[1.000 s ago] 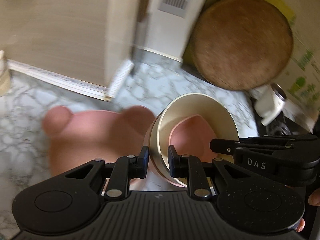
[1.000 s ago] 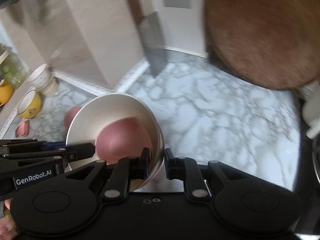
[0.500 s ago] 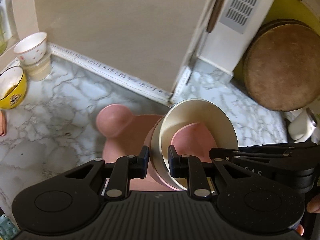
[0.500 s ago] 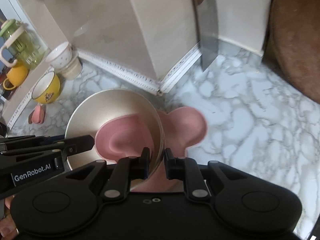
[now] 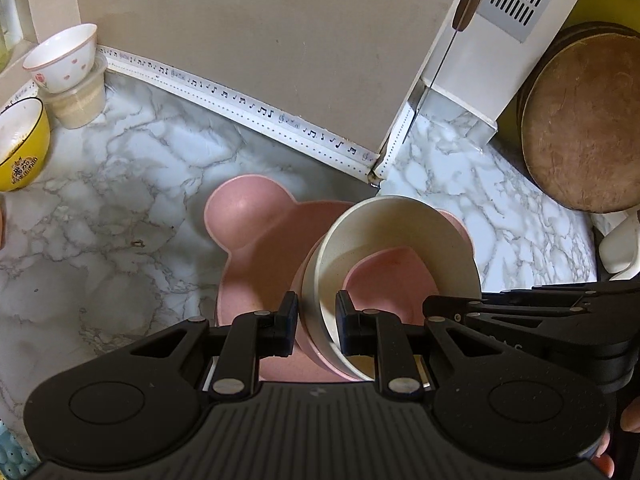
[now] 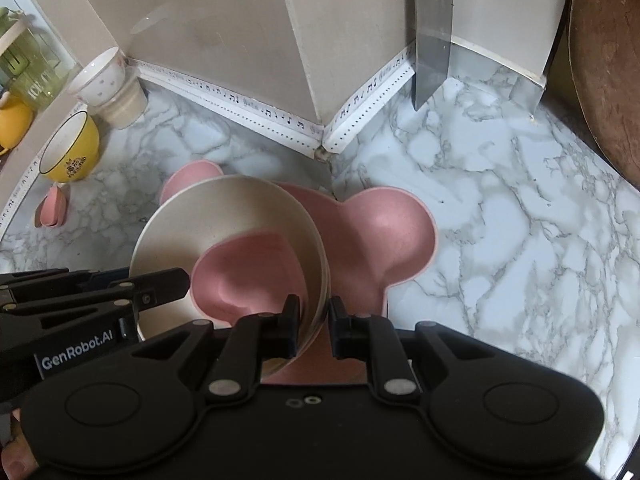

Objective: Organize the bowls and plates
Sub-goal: 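Lift the nested bowls with both grippers and carry them over the bear plate, then lower the nested bowls onto the bear plate and open both grippers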

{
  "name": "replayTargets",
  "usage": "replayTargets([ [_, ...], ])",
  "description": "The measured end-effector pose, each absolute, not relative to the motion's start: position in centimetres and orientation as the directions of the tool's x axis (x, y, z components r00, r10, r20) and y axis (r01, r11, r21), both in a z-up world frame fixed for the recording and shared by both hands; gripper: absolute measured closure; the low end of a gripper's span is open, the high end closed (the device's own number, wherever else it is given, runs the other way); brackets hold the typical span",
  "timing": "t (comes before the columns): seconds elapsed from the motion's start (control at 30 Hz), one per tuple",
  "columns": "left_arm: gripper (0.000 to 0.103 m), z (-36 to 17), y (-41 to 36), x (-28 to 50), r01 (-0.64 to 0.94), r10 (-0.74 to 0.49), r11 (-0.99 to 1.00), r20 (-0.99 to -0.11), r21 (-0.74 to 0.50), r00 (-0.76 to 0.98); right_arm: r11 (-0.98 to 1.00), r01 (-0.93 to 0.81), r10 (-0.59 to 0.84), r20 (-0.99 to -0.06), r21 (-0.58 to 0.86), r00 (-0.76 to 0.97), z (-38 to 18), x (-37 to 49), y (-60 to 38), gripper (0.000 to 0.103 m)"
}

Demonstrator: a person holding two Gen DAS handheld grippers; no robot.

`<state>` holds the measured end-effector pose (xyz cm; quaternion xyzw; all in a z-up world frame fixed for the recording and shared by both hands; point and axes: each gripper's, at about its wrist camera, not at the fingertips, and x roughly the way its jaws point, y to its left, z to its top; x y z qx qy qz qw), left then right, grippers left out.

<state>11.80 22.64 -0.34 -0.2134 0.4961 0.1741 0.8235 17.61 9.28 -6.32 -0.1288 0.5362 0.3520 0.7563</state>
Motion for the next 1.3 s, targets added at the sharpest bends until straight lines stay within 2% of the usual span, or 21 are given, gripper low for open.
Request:
replayTargets([
  [0.3, 0.084, -1.1, 22.6, 12.1, -0.486, 0.065, 0.854, -0.891, -0.183, 0.449, 0.723, -0.668, 0.395, -0.899, 0.176, 0.191, -6.2, 17.3, 9.2, 0.085],
  [0.53, 0.084, -1.2, 22.7, 11.9, -0.480, 0.052, 0.854, -0.886, -0.200, 0.461, 0.735, -0.650, 0.404, -0.894, 0.193, 0.191, -6.1, 17.2, 8.8, 0.077],
  [0.9, 0.084, 0.1, 22.4, 10.6, -0.464, 0.082, 0.866, -0.862, -0.188, 0.500, 0.744, -0.630, 0.454, -0.862, 0.225, 0.228, -4.6, 16.2, 6.7, 0.071],
  [1.23, 0.083, 2.0, 20.3, 8.2, -0.407, 0.095, 0.897, -0.824, -0.173, 0.559, 0.704, -0.675, 0.540, -0.784, 0.221, 0.307, -2.4, 13.3, 4.2, 0.057],
  [1.3, 0.078, 2.3, 19.8, 7.7, -0.390, 0.098, 0.905, -0.812, -0.168, 0.575, 0.700, -0.683, 0.550, -0.768, 0.209, 0.329, -2.1, 12.7, 3.5, 0.053],
])
